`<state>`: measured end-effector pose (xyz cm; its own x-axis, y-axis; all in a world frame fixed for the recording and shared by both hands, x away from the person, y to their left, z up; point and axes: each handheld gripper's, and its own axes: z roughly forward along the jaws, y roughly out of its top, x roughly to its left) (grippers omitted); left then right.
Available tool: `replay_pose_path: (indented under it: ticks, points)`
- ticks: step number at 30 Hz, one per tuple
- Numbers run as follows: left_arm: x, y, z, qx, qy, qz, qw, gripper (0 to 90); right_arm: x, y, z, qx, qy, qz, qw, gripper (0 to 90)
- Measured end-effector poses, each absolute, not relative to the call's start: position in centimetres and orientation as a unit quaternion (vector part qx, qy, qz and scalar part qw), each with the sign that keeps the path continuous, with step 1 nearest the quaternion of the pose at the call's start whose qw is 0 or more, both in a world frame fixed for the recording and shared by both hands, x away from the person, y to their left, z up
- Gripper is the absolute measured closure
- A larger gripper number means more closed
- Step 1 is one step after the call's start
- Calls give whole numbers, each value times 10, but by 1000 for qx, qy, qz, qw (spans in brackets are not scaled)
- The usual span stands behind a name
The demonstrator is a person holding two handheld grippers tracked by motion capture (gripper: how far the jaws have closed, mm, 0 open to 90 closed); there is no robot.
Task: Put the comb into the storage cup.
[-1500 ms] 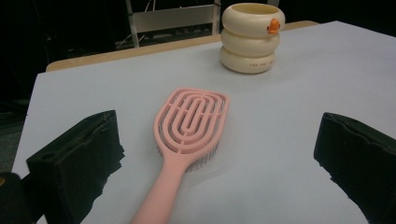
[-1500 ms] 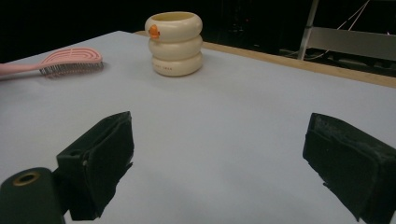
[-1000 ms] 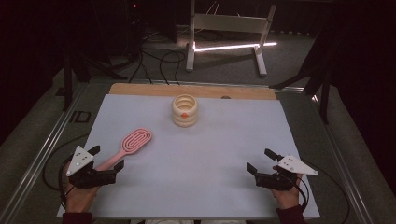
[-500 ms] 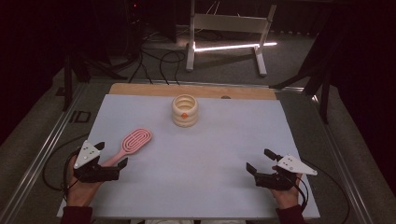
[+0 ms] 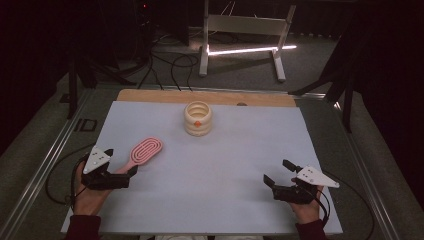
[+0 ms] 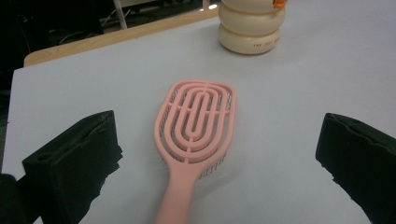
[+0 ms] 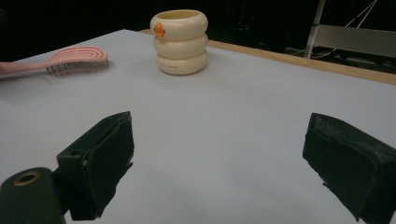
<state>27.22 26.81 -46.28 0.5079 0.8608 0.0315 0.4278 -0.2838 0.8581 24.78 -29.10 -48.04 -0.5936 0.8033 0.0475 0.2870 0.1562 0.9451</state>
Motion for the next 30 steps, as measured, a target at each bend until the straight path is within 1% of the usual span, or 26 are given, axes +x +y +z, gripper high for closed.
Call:
replay_pose_path:
  ticks: [19,30]
  points:
    - [287,270,-461,779,425,247,388,1,248,-290,-481,377,724,525,242,88]
    - [300,264,-463,796,426,233,361,1,249,-289,-483,375,726,524,240,88]
